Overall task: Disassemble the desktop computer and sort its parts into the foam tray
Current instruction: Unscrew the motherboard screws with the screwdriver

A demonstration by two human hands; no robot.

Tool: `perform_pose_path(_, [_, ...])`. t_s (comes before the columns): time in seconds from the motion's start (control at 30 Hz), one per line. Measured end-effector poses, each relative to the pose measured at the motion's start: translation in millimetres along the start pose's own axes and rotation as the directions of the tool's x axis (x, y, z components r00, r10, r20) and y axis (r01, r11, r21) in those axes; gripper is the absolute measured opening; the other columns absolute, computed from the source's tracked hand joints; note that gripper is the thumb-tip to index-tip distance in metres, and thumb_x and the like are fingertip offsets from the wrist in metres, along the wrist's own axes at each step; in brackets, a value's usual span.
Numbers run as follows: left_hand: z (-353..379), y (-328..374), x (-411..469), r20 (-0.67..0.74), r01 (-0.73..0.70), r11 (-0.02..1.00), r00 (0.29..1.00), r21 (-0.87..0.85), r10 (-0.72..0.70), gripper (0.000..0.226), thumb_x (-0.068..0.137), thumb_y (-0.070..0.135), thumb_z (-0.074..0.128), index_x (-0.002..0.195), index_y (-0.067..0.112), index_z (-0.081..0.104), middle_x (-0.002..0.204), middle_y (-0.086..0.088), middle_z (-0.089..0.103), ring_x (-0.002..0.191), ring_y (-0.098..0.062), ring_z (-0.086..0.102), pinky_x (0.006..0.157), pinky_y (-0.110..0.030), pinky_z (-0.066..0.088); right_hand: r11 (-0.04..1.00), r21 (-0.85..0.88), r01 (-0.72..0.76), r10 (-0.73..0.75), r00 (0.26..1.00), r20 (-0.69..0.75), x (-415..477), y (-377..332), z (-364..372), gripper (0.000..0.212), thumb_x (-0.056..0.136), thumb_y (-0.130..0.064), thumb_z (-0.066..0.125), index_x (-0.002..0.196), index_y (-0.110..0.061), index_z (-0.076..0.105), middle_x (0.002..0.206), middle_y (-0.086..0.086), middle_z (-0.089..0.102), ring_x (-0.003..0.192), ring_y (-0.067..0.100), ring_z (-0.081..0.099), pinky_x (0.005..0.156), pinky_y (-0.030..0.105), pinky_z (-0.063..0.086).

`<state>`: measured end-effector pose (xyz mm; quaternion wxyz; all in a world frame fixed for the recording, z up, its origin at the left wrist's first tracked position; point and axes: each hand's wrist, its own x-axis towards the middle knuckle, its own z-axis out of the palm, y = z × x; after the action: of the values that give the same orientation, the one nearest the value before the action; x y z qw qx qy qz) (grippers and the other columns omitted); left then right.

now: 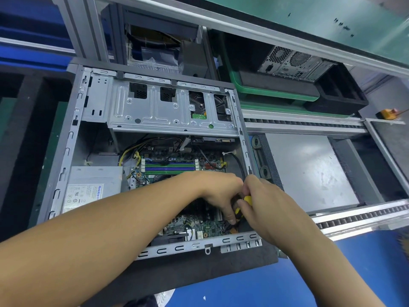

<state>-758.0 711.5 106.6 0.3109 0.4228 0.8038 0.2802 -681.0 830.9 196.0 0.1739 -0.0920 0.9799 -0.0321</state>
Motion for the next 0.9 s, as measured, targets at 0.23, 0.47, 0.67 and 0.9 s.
perform_pose_path(0.23, [2.3,0.6,0.1,0.018,-0.003,1.0,1.0,0.025,0.002,0.039,0.071,0.04,0.086,0.092,0.012,0.068,0.085,-0.002,0.069,0.077,-0.021,0.062,0.072,-0.036,0.053,0.999,0.001,0.043,-0.043,0.997,0.061,-6.1,-2.5,2.1,0.013,0.098,-0.028,0.048,0.105,-0.022,0.039,0.105,-0.003,0.035,0.104,0.018,0.041,0.083,0.028,0.04])
perform_pose_path(0.47, [-0.6,0.7,-0.1,0.053,-0.045,0.999,0.998,0.03,0.044,0.041,0.073,0.04,0.084,0.099,0.013,0.067,0.087,-0.002,0.071,0.08,-0.021,0.064,0.072,-0.035,0.053,0.986,-0.155,-0.059,0.055,0.998,-0.028,-5.0,-8.5,1.1,0.029,0.099,-0.051,0.042,0.094,-0.024,0.032,0.07,-0.01,0.035,0.07,0.02,0.041,0.058,0.033,0.036])
perform_pose_path(0.67, [2.8,-5.3,1.7,0.054,0.006,1.0,0.998,-0.014,-0.005,0.029,0.073,0.031,0.085,0.091,0.012,0.072,0.08,0.006,0.069,0.068,-0.01,0.06,0.062,-0.022,0.047,0.998,-0.049,0.039,-0.038,0.999,0.023,-3.3,-6.7,-0.7,0.01,0.096,-0.026,0.046,0.098,-0.026,0.036,0.093,-0.006,0.037,0.093,0.018,0.042,0.078,0.035,0.048])
perform_pose_path(0.9, [2.8,-3.7,-1.2,0.01,-0.003,1.0,1.0,0.021,0.002,0.031,0.074,0.031,0.081,0.094,0.012,0.067,0.076,0.001,0.061,0.057,-0.005,0.048,0.049,-0.016,0.036,0.999,-0.034,0.023,-0.024,0.998,-0.05,-1.0,-8.0,4.2,0.025,0.095,-0.048,0.05,0.101,-0.026,0.04,0.099,-0.005,0.04,0.093,0.017,0.042,0.077,0.032,0.046])
